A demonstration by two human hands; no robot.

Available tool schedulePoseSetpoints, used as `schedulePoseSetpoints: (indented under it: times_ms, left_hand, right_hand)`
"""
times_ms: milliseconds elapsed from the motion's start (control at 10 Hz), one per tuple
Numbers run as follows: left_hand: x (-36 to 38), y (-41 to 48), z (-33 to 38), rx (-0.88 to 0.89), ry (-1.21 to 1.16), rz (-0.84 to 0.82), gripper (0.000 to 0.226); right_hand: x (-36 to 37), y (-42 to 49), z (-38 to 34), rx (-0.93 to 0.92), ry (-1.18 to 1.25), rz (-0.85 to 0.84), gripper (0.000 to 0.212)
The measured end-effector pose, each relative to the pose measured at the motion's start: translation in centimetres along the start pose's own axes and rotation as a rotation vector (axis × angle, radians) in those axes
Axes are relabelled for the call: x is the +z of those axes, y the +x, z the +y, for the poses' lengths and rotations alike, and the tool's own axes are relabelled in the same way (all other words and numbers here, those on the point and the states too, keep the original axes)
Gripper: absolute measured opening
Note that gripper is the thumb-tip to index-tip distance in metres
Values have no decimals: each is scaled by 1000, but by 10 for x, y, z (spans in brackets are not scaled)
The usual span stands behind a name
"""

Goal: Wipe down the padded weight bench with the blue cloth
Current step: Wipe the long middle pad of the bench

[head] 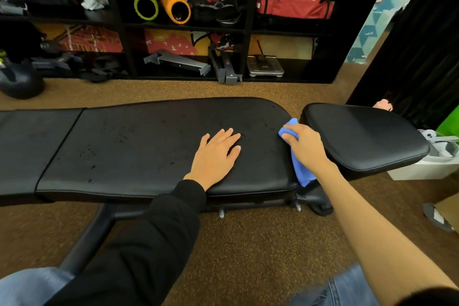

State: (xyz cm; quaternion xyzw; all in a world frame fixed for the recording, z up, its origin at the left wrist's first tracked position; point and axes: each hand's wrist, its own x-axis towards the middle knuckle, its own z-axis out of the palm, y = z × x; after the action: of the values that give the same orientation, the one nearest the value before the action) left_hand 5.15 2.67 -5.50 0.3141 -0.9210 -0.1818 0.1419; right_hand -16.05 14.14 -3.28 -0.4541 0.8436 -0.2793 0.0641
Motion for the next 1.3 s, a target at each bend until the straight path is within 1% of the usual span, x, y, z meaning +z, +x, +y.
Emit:
schedulePoseSetpoints:
  times_ms: [100,200,300,400,500,600,700,800,900,1000,1100,1200,1300]
  left_hand:
    - [-12,0,-3,8,-87,-43,47]
    - [-21,-10,-13,-2,-35,12,47]
    - [-21,-21,-28,-37,43,37,47]
    - [-18,-24,-33,-49,69,57,47]
    - [-15,-24,-32,-33,87,66,46]
    - [-15,-25,-33,-28,98,63,46]
    - [-15,-27,-33,-23,101,65,46]
    - [-15,-27,-32,-21,104,65,46]
    - [-15,-28,-32,-23,111,70,46]
    - [-15,-28,-32,-22,108,74,46]
    - [-15,-28,-32,-19,103,71,46]
    - [-16,-29,-32,-18,100,67,46]
    - [-16,-28,-32,-18,109,63,47]
  right_hand:
    - [6,7,-1,54,-88,8,38]
    - [8,-6,-6,47,-121,33,36]
    - [10,-30,-12,-45,-142,55,32]
    - [12,-58,-8,-146,-105,71,28]
    - [8,-67,-2,-142,-54,28,27]
    - [1,-48,-2,-110,-33,8,28]
    - [0,-18,-3,-48,-29,-9,32]
    - [5,-1,-5,22,-87,-24,38]
    - [8,-9,-13,3,-140,-6,37]
    - [8,-36,-23,-119,-150,-19,34]
    - [7,-65,-21,-204,-151,-79,33]
    - [0,-75,-9,-224,-145,-128,33]
    - [-5,-55,-1,-234,-123,-118,34]
